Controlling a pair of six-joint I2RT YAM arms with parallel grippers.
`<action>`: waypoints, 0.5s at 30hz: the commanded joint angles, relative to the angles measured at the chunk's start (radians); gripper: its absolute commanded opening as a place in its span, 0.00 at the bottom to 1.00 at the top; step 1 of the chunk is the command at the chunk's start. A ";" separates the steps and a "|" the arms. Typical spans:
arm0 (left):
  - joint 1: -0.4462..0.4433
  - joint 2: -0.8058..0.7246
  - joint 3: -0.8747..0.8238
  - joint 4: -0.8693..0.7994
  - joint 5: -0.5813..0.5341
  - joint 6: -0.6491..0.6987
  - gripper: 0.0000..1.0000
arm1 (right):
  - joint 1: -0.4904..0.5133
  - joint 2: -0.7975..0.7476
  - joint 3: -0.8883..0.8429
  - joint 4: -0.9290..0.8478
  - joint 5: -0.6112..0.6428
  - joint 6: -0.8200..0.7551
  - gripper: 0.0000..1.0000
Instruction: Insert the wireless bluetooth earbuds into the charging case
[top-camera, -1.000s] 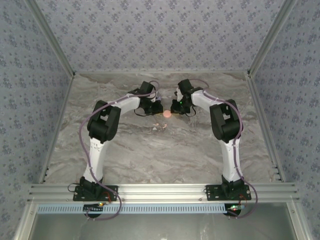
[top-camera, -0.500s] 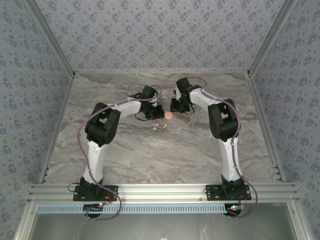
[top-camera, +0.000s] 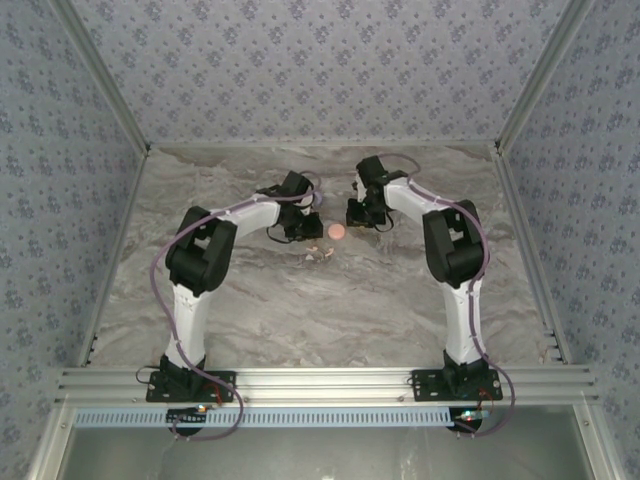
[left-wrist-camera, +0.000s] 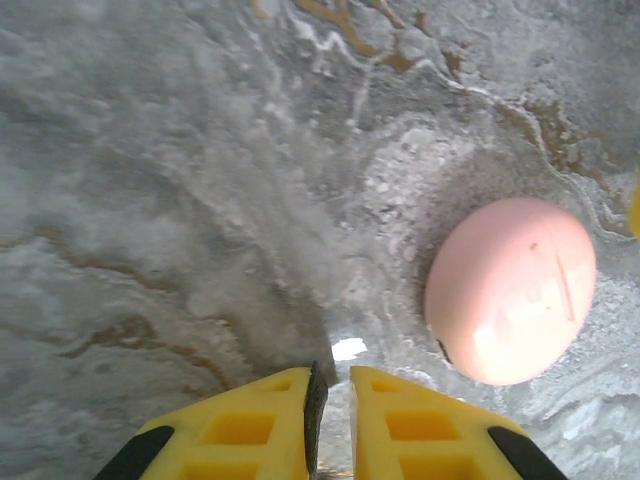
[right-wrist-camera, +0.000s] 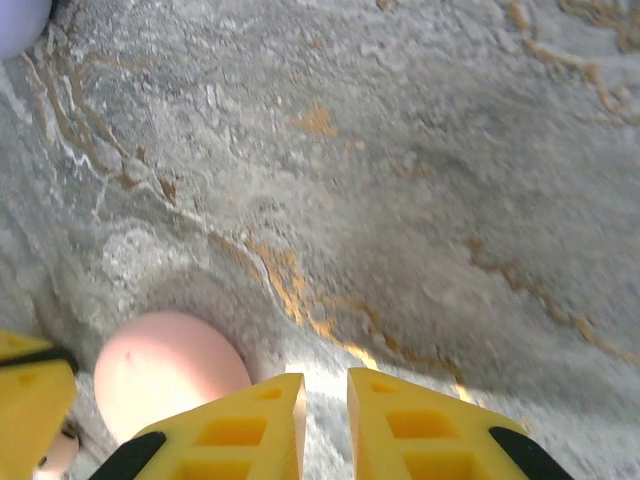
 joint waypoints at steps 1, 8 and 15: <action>0.020 -0.008 0.068 -0.037 0.005 0.034 0.17 | -0.002 -0.072 -0.058 -0.008 -0.005 0.008 0.20; 0.041 0.089 0.186 -0.061 0.051 0.058 0.12 | 0.029 -0.119 -0.170 0.045 -0.035 0.024 0.17; 0.034 0.160 0.246 -0.070 0.086 0.058 0.07 | 0.050 -0.101 -0.192 0.085 -0.041 0.057 0.15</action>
